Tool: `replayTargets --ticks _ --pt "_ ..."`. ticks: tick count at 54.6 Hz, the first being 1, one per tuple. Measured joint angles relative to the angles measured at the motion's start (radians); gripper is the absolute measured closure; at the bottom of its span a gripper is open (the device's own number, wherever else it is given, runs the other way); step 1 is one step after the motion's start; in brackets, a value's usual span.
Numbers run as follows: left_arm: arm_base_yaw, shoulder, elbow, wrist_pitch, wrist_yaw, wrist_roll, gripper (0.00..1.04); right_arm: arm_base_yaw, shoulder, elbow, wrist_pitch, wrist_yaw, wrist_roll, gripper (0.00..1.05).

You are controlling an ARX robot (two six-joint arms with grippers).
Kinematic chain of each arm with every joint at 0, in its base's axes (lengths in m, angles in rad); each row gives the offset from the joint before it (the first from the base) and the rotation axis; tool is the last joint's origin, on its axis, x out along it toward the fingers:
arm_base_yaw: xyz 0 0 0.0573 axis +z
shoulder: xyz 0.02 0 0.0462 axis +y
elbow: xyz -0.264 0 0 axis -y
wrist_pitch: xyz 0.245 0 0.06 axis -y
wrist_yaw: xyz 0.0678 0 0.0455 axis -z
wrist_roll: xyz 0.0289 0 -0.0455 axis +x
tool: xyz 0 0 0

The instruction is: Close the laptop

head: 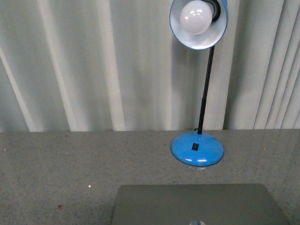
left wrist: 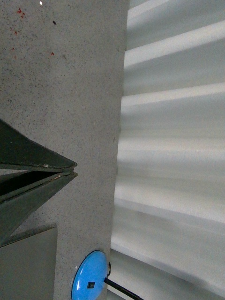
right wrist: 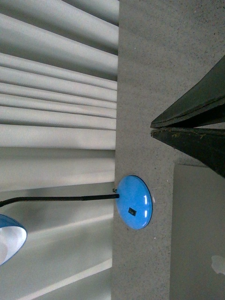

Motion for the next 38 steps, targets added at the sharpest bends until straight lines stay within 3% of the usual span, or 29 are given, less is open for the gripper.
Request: replayTargets --ticks 38 --pt "0.0 -0.371 -0.001 -0.353 0.0 0.0 1.01 0.0 -0.372 0.0 -0.353 -0.001 0.0 1.02"
